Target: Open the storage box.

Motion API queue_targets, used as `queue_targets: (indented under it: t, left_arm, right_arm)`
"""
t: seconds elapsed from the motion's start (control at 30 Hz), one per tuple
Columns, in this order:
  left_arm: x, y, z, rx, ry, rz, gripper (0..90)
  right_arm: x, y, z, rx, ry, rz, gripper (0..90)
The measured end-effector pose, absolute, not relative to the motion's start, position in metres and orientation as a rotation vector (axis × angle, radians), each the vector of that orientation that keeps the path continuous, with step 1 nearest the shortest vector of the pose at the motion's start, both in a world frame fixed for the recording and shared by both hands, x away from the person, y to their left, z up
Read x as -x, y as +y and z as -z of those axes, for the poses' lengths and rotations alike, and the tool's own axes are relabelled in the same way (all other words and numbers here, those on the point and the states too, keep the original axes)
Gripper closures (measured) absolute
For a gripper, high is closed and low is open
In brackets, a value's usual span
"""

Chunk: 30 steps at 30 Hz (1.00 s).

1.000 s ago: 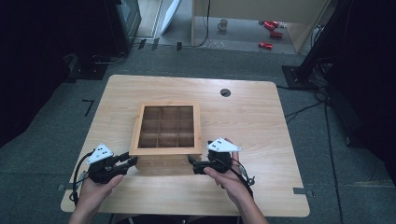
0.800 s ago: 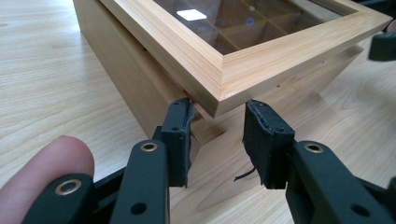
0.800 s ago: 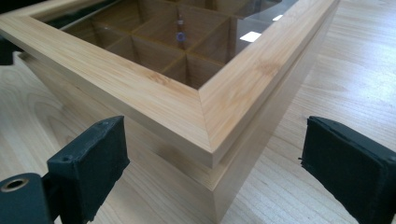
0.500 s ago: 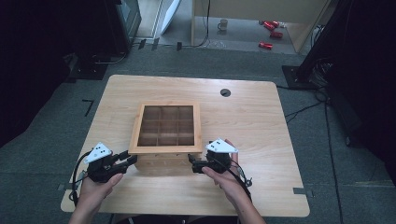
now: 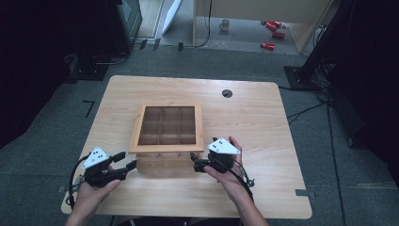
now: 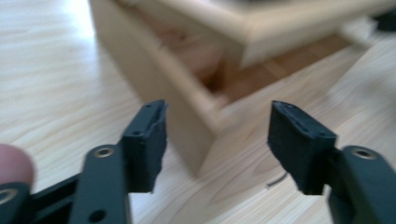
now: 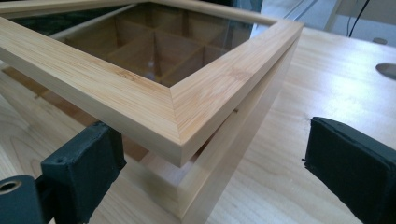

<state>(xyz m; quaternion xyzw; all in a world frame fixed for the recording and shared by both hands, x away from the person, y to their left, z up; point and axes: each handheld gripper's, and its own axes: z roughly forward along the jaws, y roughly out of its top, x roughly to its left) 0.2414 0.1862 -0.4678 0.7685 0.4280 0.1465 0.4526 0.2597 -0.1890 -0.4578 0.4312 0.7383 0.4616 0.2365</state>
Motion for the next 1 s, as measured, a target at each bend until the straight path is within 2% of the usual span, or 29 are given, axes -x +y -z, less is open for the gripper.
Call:
queue_targets:
  t: [0.3, 1.0]
  left_arm:
    - [-0.242, 0.199, 0.502, -1.97, 1.179, -0.375, 28.6]
    - [-0.24, 0.2, 0.516, -1.994, 1.29, -0.487, 24.5]
  right_arm:
    - [-0.266, -0.19, 0.437, -1.149, 2.009, -1.283, 3.4]
    - [-0.29, -0.19, 0.396, -1.061, 1.978, -1.301, 1.9]
